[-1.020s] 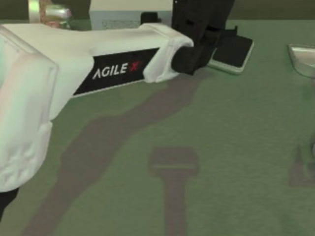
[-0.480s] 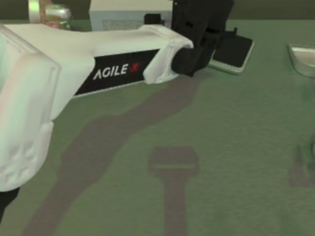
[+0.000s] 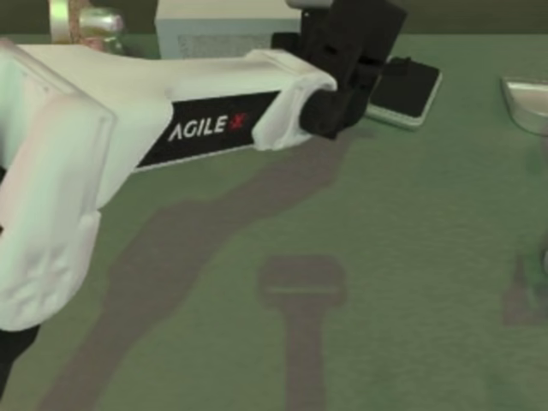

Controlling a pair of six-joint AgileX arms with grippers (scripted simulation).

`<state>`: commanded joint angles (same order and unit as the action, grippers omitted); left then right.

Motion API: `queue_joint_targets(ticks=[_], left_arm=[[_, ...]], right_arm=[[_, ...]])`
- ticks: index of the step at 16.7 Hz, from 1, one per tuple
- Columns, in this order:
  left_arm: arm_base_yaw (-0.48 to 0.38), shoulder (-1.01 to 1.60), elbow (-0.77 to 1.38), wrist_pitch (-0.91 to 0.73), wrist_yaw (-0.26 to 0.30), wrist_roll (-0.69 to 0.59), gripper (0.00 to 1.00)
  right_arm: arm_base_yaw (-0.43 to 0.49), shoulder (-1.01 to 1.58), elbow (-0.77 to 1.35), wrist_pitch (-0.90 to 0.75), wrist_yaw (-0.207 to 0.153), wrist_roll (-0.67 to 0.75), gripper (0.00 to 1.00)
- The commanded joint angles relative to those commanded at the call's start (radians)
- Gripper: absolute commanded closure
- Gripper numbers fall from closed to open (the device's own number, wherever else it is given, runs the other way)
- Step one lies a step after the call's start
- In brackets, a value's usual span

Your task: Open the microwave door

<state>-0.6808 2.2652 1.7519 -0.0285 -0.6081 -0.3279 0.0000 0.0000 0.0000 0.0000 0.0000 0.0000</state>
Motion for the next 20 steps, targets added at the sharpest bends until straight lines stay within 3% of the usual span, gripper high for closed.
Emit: queue_joint_targets(ticks=[6, 7, 11, 15, 20], left_arm=[[0.0, 0.0, 0.0, 0.0, 0.0, 0.0, 1.0], [-0.057, -0.022, -0.049, -0.01, -0.003, 0.003, 1.0], [-0.055, 0.012, 0.017, -0.075, 0.012, -0.014, 1.0], [-0.042, 0.113, 0.245, -0.305, 0.062, -0.063, 1.0], [-0.014, 0.264, 0.654, -0.768, 0.157, -0.145, 1.0]], right_arm=[[0.0, 0.0, 0.0, 0.0, 0.0, 0.0, 0.0], [0.0, 0.0, 0.0, 0.0, 0.0, 0.0, 0.0], [0.0, 0.0, 0.0, 0.0, 0.0, 0.0, 0.0], [0.0, 0.0, 0.0, 0.0, 0.0, 0.0, 0.0], [0.0, 0.0, 0.0, 0.0, 0.0, 0.0, 0.0]])
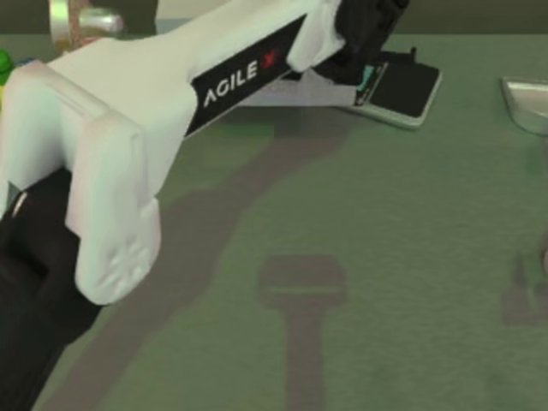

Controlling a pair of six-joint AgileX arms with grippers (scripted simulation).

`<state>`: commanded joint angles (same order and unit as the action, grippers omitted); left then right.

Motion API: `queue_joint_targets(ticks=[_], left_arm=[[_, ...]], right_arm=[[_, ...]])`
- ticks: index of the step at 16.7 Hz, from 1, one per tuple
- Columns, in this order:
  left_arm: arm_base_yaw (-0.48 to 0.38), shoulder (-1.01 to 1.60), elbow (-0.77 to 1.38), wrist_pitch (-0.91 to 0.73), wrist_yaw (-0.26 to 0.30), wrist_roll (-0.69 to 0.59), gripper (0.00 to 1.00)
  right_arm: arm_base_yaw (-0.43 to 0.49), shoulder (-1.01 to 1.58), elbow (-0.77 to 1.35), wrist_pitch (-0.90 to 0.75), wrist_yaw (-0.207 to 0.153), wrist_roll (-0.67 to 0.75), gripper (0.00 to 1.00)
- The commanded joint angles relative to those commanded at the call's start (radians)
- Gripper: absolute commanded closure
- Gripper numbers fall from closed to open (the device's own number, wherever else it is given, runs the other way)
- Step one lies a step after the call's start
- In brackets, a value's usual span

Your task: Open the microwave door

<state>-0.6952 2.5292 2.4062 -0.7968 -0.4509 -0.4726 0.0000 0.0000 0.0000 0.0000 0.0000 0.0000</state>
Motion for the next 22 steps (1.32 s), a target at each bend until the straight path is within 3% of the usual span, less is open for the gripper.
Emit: queue_joint_targets(ticks=[4, 8, 22], left_arm=[[0.027, 0.095, 0.294, -0.336, 0.081, -0.062, 1.0], [0.048, 0.149, 0.463, -0.516, 0.138, -0.101, 1.0], [0.052, 0.157, 0.488, -0.543, 0.148, -0.107, 1.0]], right_arm=[[0.0, 0.0, 0.0, 0.0, 0.0, 0.0, 0.0], [0.0, 0.0, 0.0, 0.0, 0.0, 0.0, 0.0], [0.0, 0.0, 0.0, 0.0, 0.0, 0.0, 0.0]])
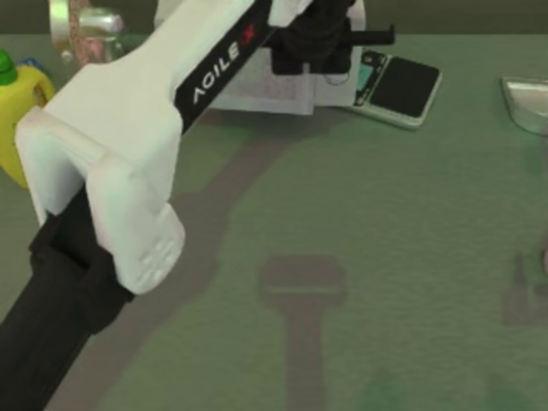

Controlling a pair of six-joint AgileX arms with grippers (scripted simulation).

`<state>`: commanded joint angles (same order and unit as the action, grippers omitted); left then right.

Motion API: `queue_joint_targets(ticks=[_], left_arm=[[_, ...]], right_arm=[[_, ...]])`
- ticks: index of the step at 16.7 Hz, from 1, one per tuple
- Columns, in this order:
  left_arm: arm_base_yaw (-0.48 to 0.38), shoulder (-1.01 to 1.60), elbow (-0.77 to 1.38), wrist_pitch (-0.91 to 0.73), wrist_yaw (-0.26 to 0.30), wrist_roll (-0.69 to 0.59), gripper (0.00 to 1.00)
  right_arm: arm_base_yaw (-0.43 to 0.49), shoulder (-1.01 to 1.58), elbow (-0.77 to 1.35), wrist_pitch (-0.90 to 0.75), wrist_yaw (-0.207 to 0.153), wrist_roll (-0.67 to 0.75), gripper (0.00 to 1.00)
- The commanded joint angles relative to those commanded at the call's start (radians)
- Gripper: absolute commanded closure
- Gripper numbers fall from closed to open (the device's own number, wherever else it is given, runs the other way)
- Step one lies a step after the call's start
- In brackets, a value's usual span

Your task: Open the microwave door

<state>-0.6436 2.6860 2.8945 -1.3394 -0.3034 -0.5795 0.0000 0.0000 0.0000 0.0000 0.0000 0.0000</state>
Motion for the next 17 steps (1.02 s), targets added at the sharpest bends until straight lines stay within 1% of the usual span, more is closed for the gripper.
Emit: queue_joint_targets(ticks=[13, 14, 17], left_arm=[[0.0, 0.0, 0.0, 0.0, 0.0, 0.0, 1.0], [-0.009, 0.01, -0.001, 0.001, 0.004, -0.003, 1.0], [-0.008, -0.02, -0.04, 0.029, 0.005, 0.007, 1.0]], right_arm=[[0.0, 0.0, 0.0, 0.0, 0.0, 0.0, 0.0], [0.0, 0.0, 0.0, 0.0, 0.0, 0.0, 0.0], [0.0, 0.0, 0.0, 0.0, 0.0, 0.0, 0.0]])
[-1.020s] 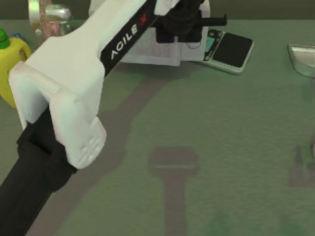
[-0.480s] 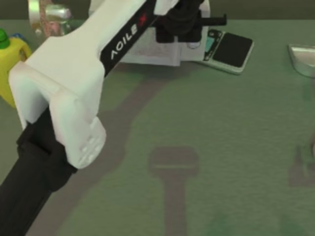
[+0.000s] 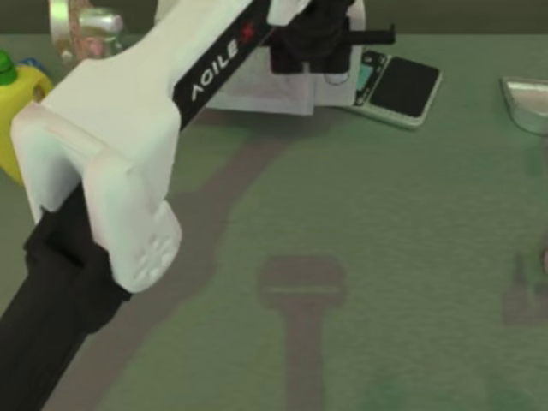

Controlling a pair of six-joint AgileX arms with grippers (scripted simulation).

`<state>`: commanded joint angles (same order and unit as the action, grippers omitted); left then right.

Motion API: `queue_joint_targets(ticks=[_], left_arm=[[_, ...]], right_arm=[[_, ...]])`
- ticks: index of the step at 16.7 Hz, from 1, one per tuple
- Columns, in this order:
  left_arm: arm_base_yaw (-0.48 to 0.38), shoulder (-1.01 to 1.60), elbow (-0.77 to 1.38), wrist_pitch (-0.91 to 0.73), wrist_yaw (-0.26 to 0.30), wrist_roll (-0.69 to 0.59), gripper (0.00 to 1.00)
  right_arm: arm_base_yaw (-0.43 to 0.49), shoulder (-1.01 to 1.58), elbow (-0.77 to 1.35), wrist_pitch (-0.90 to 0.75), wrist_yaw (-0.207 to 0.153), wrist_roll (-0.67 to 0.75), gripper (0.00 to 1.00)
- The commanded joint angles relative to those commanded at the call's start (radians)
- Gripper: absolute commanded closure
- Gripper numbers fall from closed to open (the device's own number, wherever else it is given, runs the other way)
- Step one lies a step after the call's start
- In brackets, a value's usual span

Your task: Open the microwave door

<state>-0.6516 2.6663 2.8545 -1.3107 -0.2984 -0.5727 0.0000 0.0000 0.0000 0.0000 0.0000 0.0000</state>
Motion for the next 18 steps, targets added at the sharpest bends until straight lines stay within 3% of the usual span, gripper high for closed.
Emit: queue_joint_targets(ticks=[9, 18], left_arm=[[0.012, -0.236, -0.458, 0.227, 0.032, 0.082, 1.0], [0.013, -0.259, -0.493, 0.25, 0.036, 0.09, 1.0]], right_arm=[[0.0, 0.0, 0.0, 0.0, 0.0, 0.0, 0.0], [0.0, 0.0, 0.0, 0.0, 0.0, 0.0, 0.0]])
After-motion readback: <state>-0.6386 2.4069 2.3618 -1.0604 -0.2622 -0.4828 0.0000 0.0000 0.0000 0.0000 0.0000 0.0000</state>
